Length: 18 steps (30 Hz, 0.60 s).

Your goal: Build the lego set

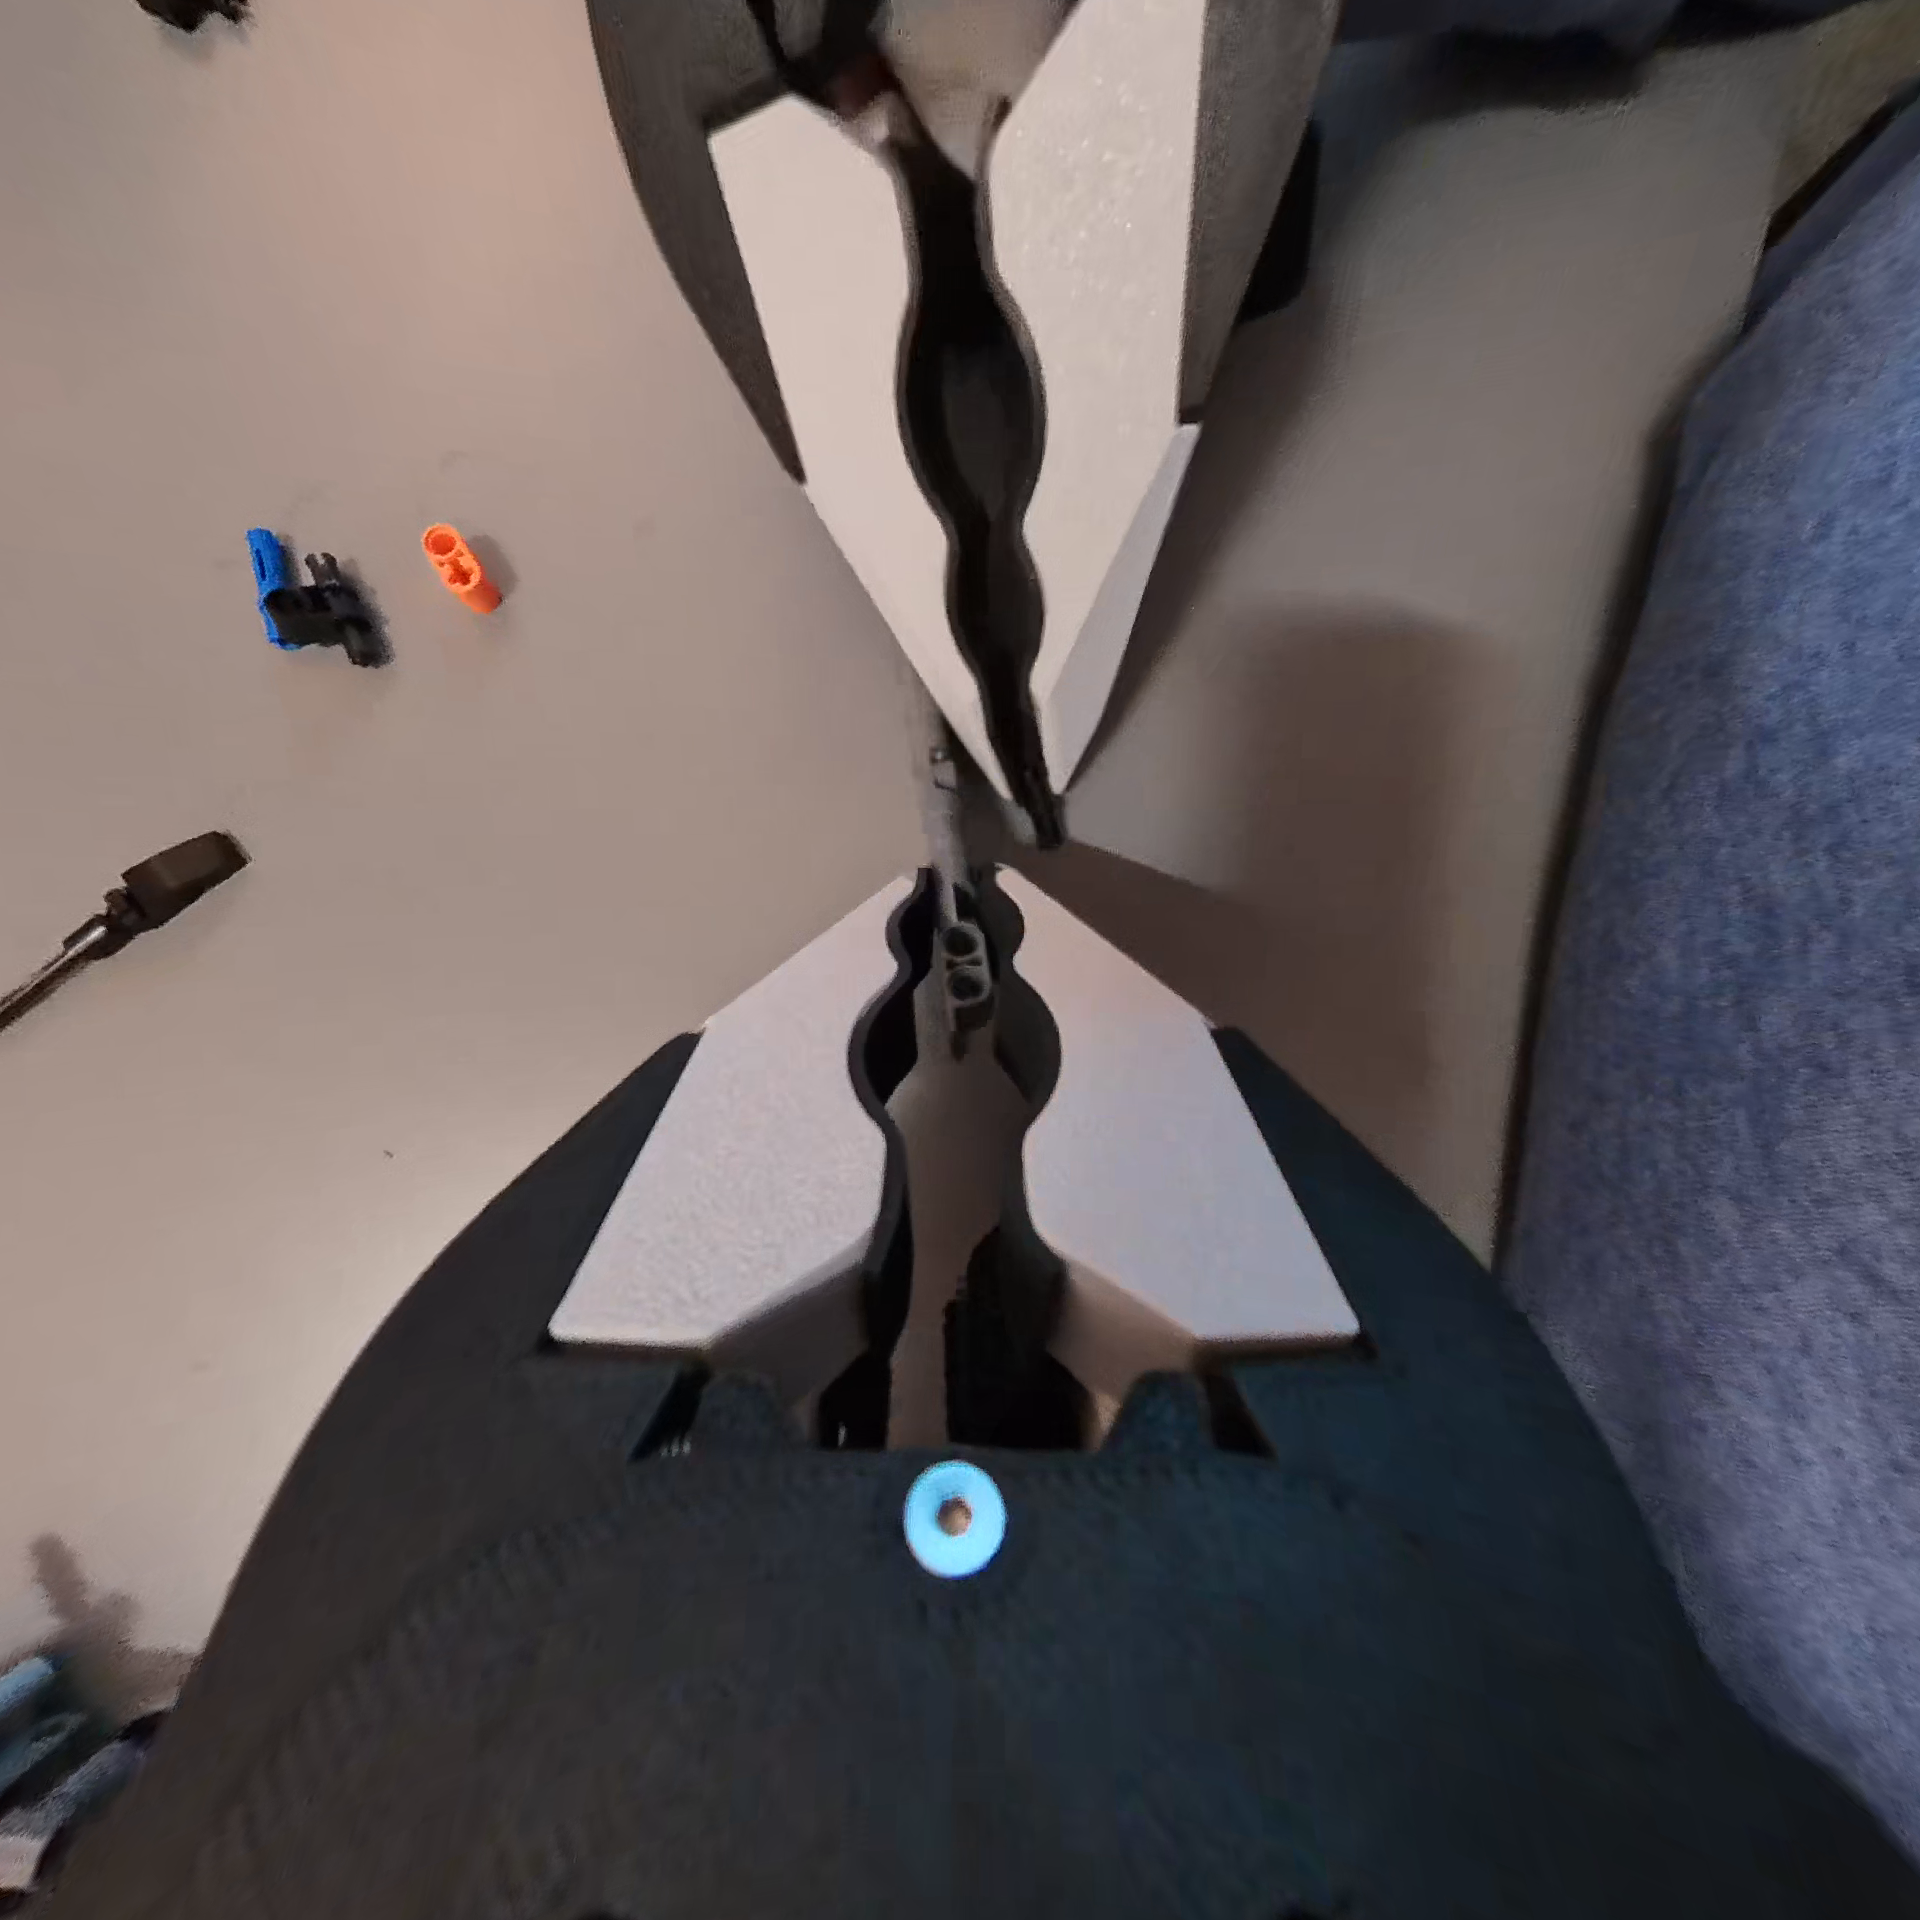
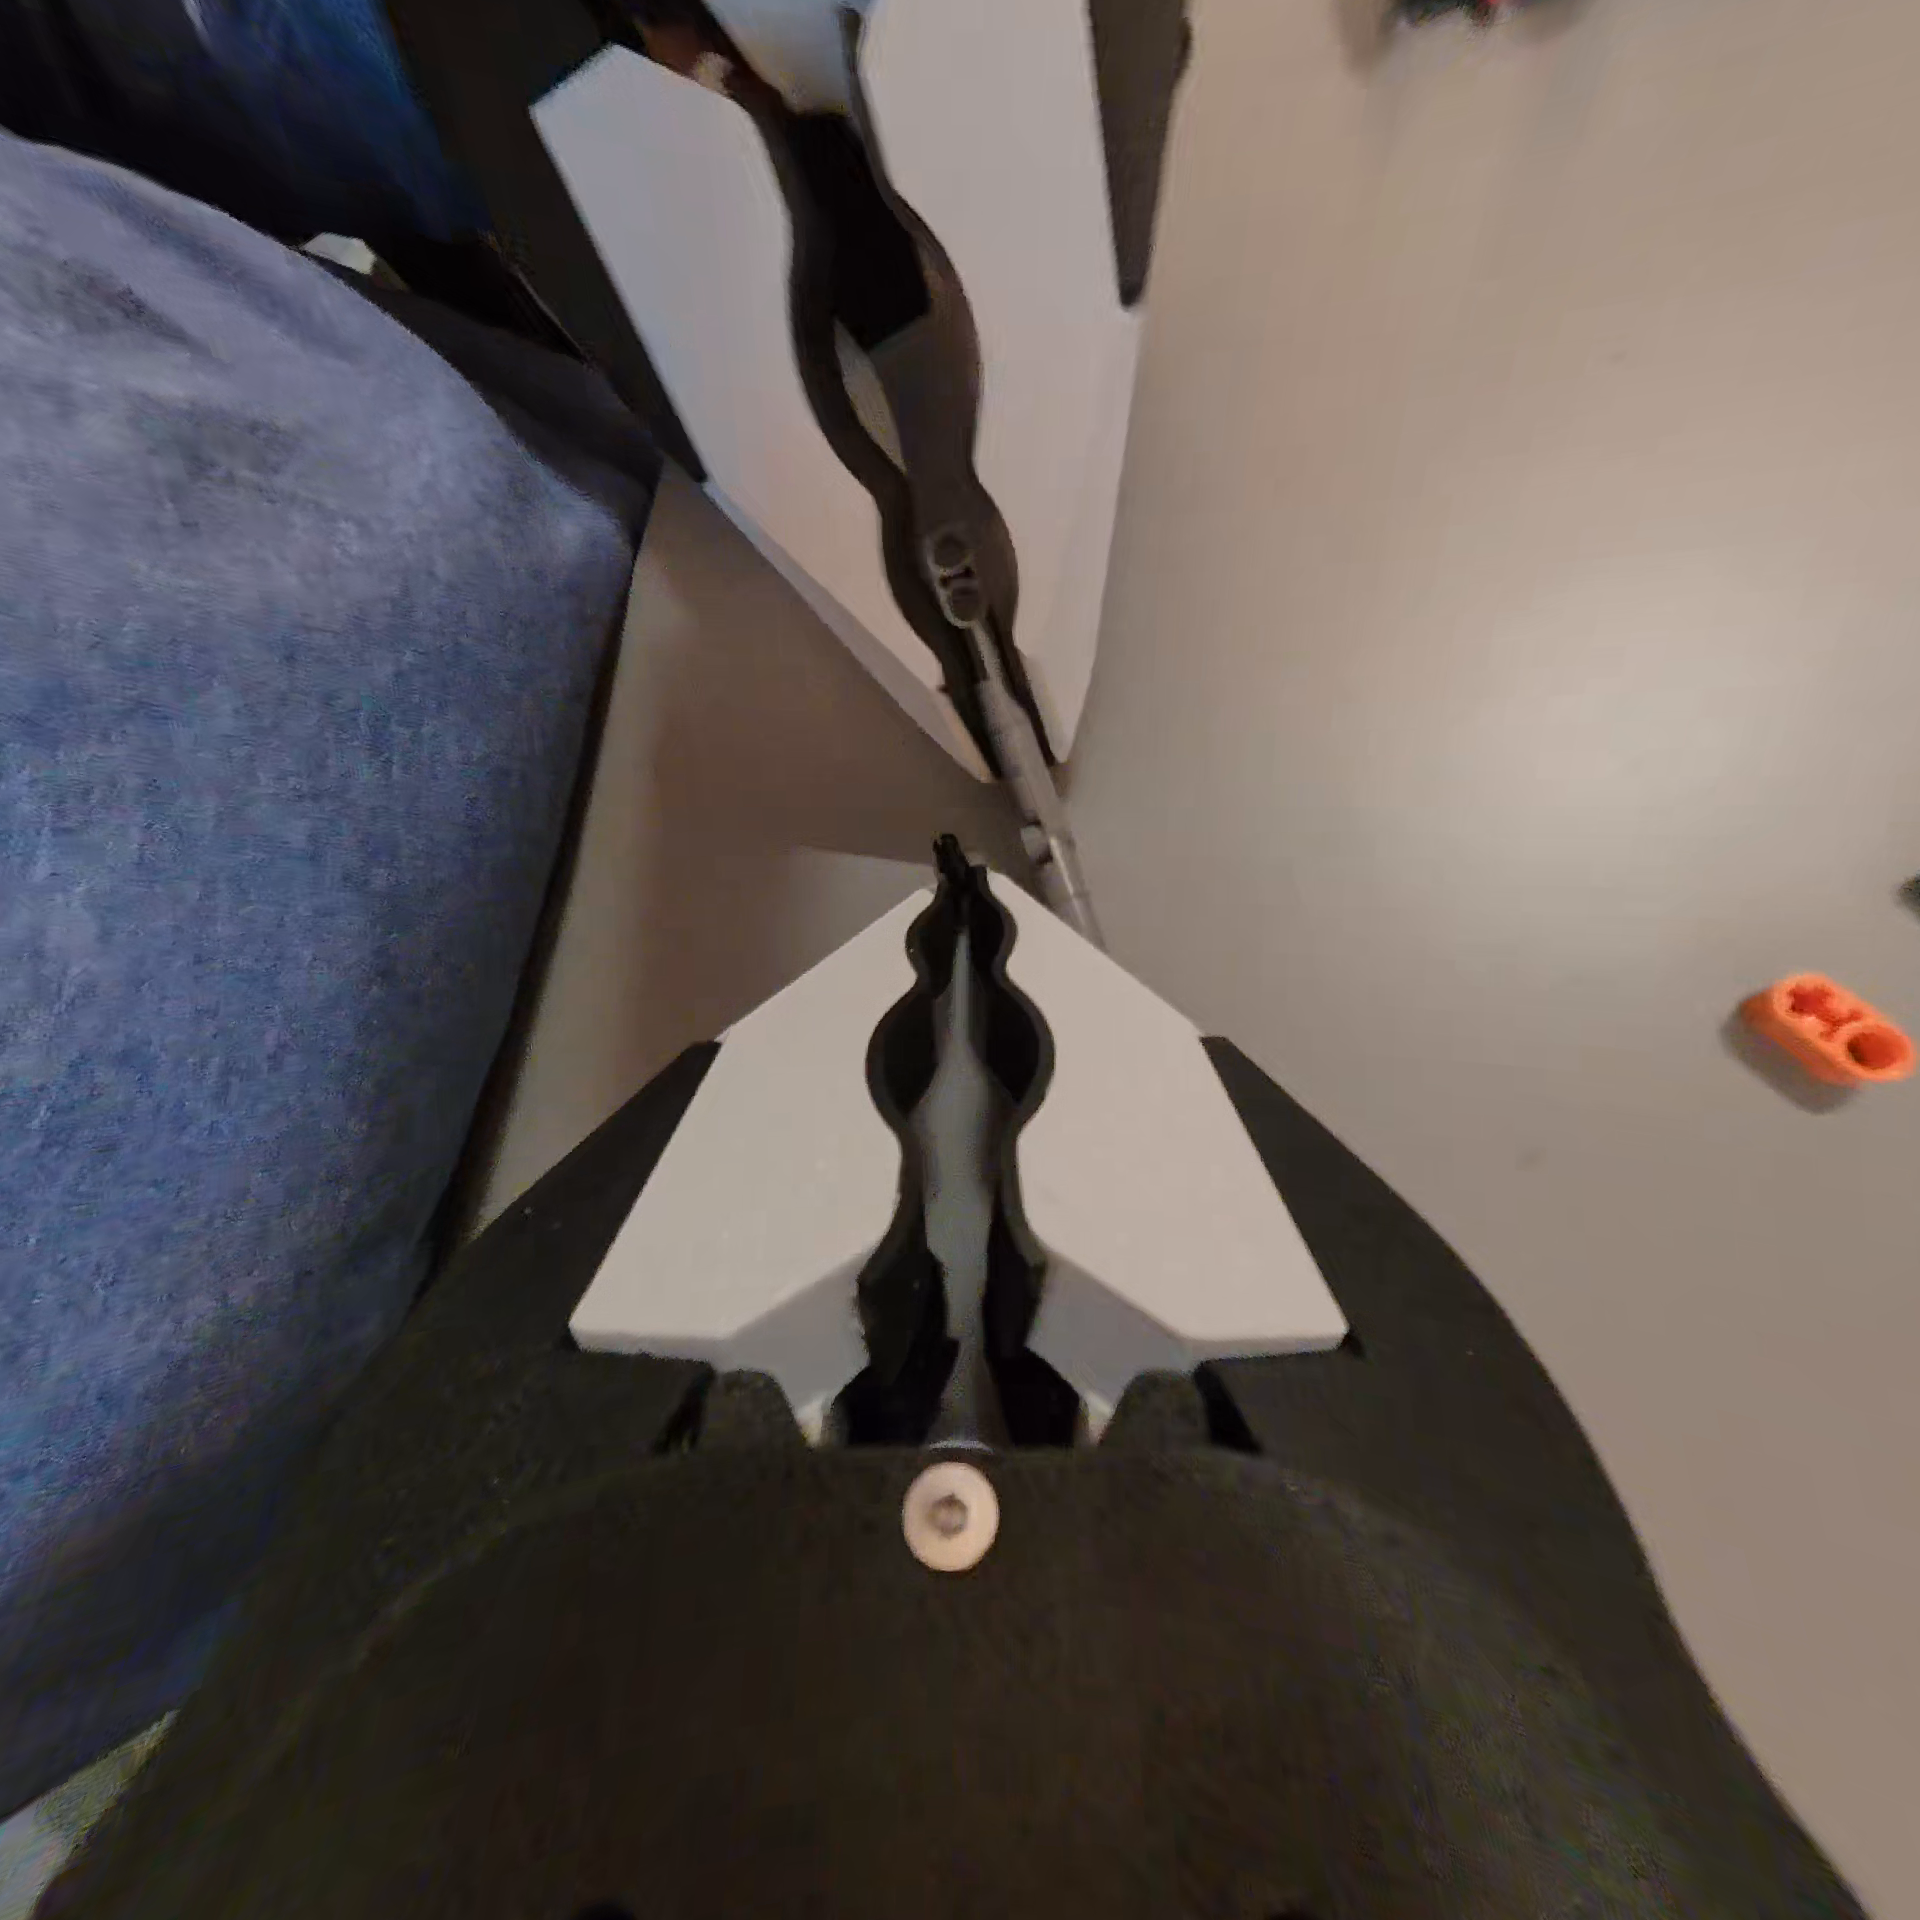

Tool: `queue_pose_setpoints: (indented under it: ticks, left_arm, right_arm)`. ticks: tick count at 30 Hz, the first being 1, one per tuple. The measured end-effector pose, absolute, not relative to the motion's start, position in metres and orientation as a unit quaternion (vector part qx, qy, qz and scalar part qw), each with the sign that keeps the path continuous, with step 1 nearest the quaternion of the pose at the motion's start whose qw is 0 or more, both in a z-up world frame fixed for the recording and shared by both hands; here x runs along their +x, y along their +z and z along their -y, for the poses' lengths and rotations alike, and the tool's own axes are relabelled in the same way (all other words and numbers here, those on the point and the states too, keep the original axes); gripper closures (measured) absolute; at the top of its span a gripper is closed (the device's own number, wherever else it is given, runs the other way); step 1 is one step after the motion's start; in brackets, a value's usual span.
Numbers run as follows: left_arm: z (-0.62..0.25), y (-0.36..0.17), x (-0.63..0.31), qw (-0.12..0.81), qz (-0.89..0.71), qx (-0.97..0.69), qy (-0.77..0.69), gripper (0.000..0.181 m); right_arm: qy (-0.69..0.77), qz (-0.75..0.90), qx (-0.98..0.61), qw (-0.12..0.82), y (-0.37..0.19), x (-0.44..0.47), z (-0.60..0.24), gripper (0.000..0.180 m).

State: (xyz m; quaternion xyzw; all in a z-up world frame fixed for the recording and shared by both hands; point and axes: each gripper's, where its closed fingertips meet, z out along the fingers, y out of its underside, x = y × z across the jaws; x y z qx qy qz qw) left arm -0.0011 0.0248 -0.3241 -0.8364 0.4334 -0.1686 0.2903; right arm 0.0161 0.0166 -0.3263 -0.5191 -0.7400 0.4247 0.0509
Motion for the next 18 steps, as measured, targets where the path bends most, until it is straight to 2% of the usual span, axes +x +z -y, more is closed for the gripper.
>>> queue_pose_setpoints:
  ticks: [5,13,18]
  left_arm:
    - [-0.024,-0.328,-0.005,0.286,-0.450,-0.830,-0.167,0.175]
    - [-0.025,-0.331,-0.005,0.298,-0.470,-0.814,-0.166,0.175]
    - [-0.024,-0.331,-0.003,0.299,-0.485,-0.805,-0.163,0.176]
  right_arm:
    - [0.438,0.731,-0.522,0.019,-0.323,0.017,-0.018,0.180]
    - [0.444,0.732,-0.509,0.091,-0.304,0.014,-0.030,0.179]
    - [0.460,0.719,-0.516,0.071,-0.312,0.016,-0.029,0.179]
